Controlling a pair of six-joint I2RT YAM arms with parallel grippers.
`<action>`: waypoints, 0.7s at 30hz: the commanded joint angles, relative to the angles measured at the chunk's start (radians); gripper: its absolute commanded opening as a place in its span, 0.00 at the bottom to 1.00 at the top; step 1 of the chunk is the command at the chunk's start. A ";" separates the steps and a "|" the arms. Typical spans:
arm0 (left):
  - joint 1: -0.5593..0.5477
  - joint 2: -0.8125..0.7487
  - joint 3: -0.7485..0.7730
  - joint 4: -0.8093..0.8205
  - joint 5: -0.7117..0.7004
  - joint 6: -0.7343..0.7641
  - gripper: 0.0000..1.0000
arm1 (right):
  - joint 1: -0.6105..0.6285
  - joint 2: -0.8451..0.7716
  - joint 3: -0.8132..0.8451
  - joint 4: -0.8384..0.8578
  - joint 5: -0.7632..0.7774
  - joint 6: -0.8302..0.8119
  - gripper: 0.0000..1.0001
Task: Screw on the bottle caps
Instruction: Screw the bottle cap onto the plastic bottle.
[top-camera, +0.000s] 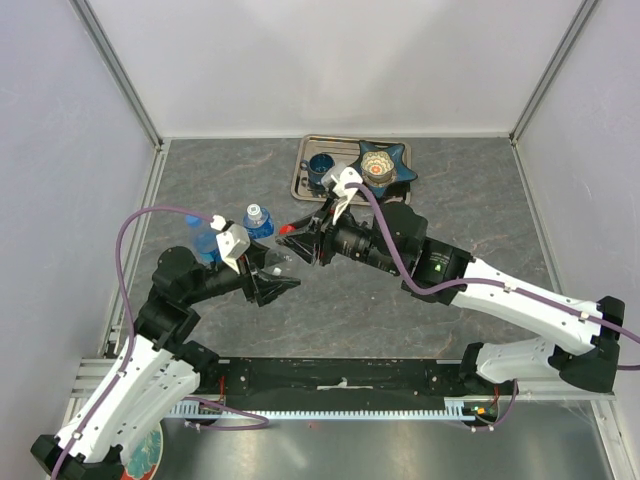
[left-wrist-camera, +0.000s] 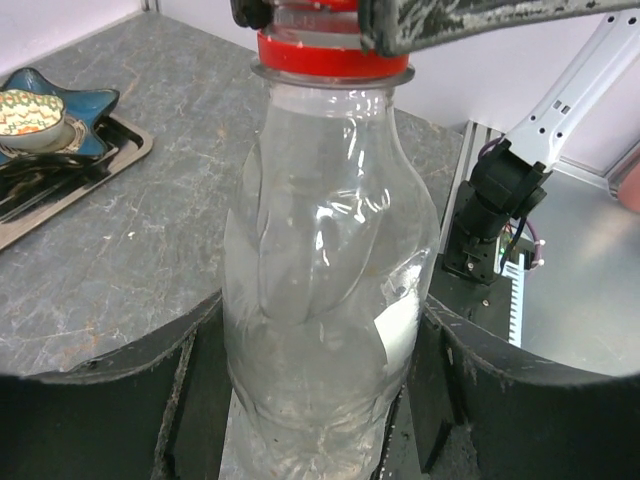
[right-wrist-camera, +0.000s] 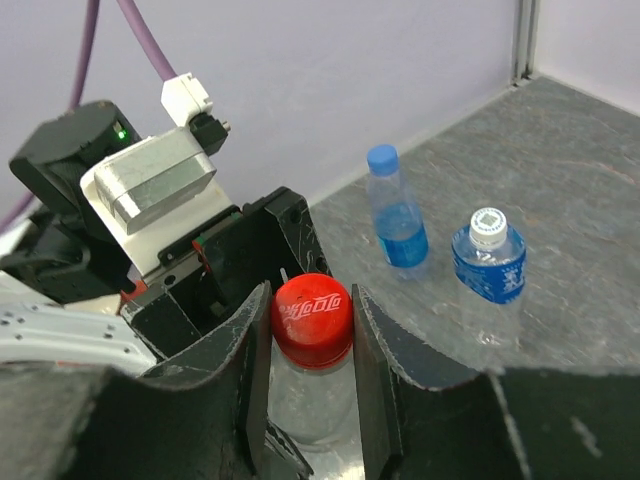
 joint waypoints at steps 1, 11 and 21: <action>0.035 -0.008 0.024 0.129 -0.118 -0.023 0.02 | 0.065 0.037 0.054 -0.364 -0.100 -0.102 0.17; 0.038 -0.008 0.029 0.158 -0.095 -0.033 0.02 | 0.065 0.032 0.024 -0.271 -0.192 -0.044 0.30; 0.046 -0.009 0.030 0.187 -0.091 -0.032 0.02 | 0.065 0.016 0.010 -0.230 -0.176 -0.036 0.45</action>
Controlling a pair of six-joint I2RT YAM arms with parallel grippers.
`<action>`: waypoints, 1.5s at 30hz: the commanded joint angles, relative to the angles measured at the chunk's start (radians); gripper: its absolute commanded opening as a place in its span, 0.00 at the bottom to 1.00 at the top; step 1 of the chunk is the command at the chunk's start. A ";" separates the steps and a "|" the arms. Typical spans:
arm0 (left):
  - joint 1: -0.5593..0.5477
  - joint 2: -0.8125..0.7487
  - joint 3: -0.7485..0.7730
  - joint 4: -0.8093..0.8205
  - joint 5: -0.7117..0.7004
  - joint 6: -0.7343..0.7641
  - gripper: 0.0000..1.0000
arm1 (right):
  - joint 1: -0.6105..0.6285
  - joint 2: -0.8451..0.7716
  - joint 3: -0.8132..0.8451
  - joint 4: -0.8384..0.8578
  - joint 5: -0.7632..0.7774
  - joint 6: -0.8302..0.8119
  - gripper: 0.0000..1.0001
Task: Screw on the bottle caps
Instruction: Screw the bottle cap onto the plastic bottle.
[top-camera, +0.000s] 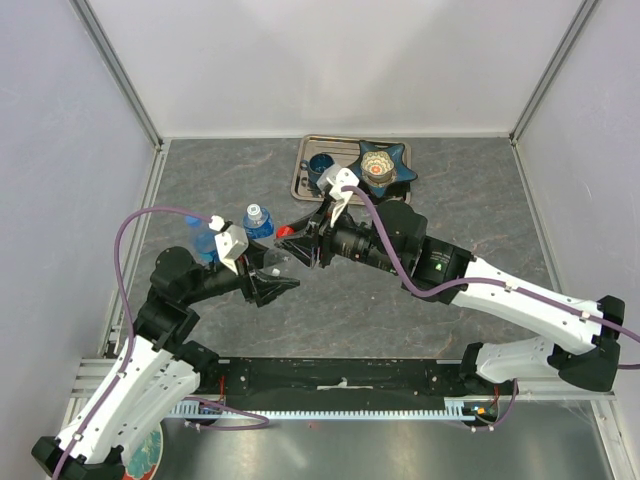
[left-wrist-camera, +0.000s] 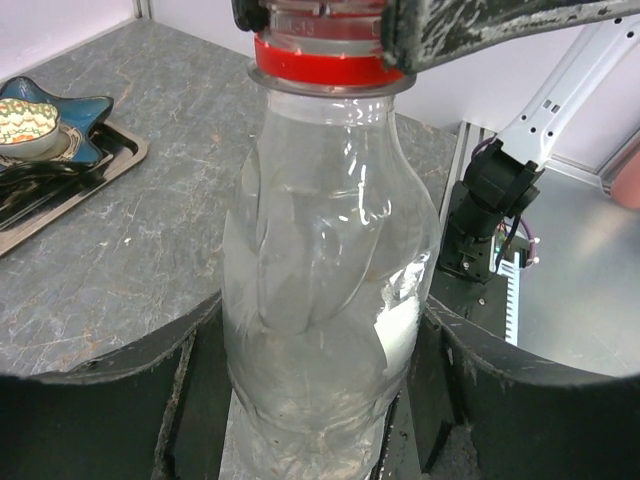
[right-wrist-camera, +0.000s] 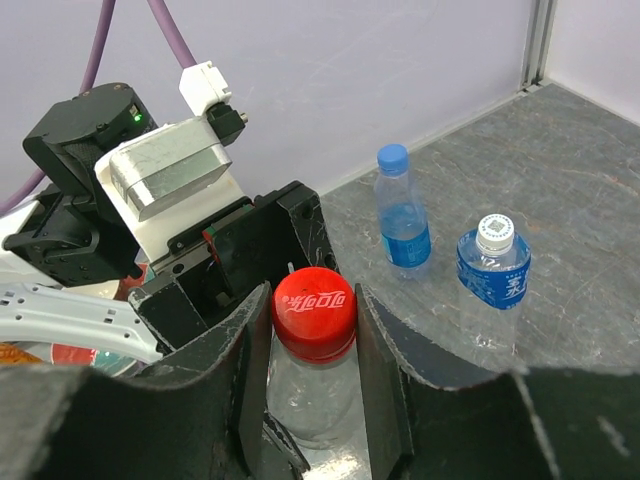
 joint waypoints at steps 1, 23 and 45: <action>0.035 -0.006 0.031 0.190 -0.124 -0.031 0.02 | 0.053 0.005 -0.022 -0.186 -0.130 0.021 0.45; 0.040 -0.008 0.037 0.225 -0.111 -0.040 0.02 | 0.092 0.005 0.068 -0.289 -0.086 -0.094 0.48; 0.050 -0.023 0.031 0.222 -0.088 -0.073 0.02 | 0.089 -0.113 0.141 -0.378 0.095 -0.205 0.58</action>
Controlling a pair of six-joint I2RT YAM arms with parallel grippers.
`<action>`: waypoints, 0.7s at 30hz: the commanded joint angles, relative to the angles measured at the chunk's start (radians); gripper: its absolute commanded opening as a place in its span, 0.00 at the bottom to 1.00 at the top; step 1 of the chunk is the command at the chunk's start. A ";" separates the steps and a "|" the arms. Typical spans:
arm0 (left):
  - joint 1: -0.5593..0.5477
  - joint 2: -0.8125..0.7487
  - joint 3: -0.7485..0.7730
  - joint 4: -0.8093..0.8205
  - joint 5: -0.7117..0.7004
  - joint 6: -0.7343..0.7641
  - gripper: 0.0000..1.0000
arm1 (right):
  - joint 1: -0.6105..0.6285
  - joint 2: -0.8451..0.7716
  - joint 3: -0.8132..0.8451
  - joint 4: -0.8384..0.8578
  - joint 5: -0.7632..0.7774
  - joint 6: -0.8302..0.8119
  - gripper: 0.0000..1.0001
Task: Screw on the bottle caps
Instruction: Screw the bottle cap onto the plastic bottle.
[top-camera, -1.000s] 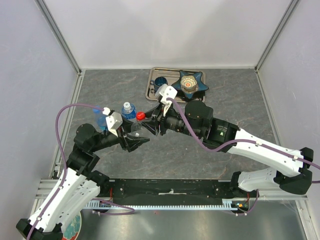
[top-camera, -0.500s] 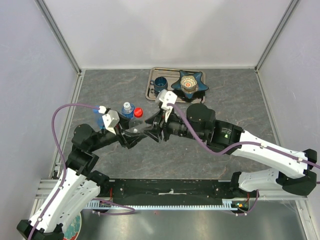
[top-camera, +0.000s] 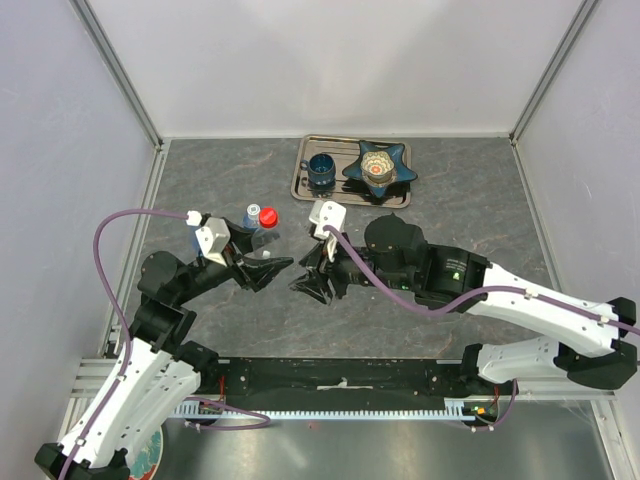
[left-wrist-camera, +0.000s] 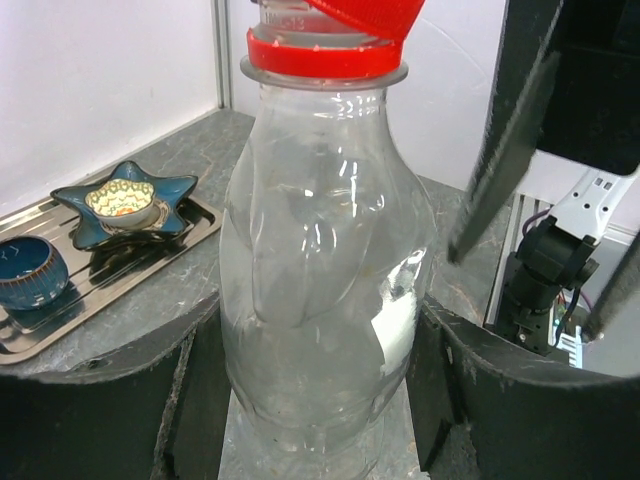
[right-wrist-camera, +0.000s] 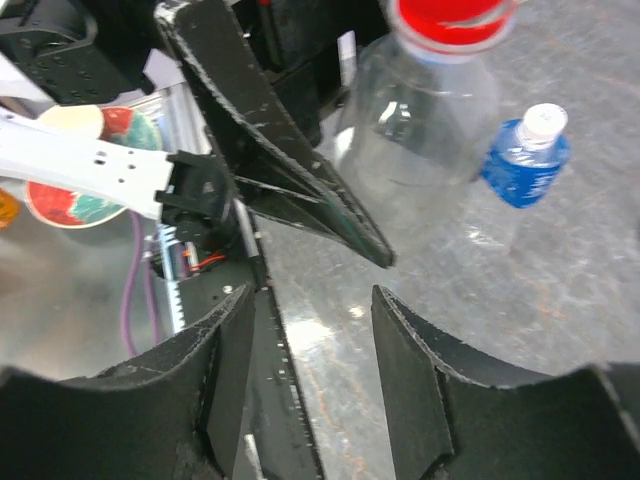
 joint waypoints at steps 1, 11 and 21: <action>0.009 -0.006 0.027 0.068 0.040 -0.061 0.02 | -0.004 -0.097 0.054 0.007 0.127 -0.116 0.60; -0.005 0.010 0.019 0.158 0.368 -0.236 0.02 | -0.152 -0.096 0.219 0.038 -0.271 -0.258 0.85; -0.005 0.014 0.015 0.159 0.365 -0.242 0.02 | -0.182 0.009 0.274 0.080 -0.484 -0.296 0.98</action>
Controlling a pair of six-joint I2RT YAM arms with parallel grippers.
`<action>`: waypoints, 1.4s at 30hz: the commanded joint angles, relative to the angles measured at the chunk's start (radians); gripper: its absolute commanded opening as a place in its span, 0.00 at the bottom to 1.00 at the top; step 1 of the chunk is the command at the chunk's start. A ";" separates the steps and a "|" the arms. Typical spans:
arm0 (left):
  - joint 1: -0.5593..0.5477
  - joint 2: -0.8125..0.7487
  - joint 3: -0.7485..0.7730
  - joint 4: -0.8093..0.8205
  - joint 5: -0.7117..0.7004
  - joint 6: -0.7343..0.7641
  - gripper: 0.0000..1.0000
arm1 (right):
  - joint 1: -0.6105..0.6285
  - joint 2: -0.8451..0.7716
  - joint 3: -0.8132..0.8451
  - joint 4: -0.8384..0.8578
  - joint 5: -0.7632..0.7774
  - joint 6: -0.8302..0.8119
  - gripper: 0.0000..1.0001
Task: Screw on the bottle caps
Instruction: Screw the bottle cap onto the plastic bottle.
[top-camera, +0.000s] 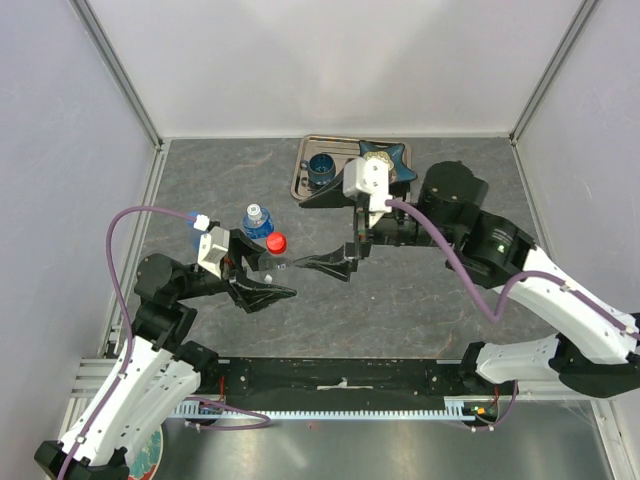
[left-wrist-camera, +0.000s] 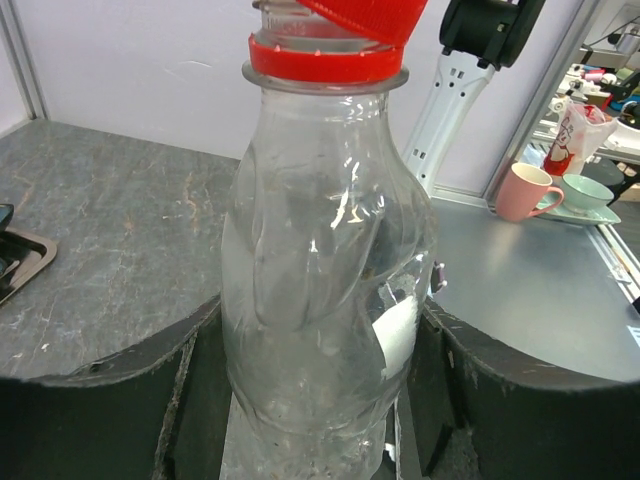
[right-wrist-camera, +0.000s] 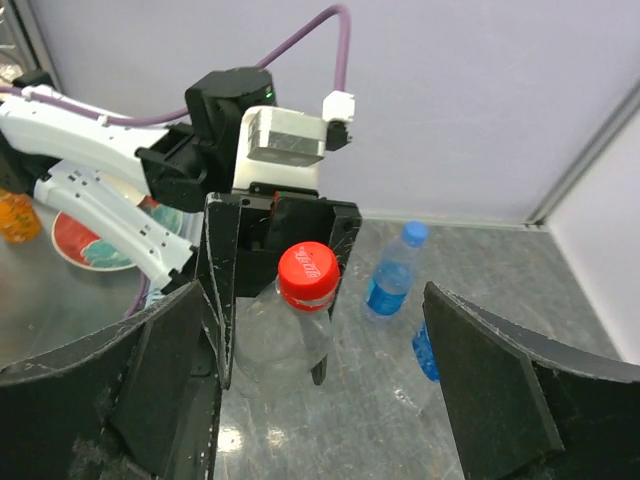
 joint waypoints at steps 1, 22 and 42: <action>-0.001 0.003 0.013 0.043 0.027 -0.048 0.02 | -0.003 0.025 0.001 0.055 -0.136 -0.038 0.98; -0.002 0.000 0.012 0.040 0.025 -0.051 0.02 | -0.003 0.120 -0.064 0.241 -0.205 -0.008 0.80; -0.001 -0.006 0.012 0.035 0.018 -0.058 0.02 | -0.004 0.130 -0.084 0.271 -0.208 0.011 0.63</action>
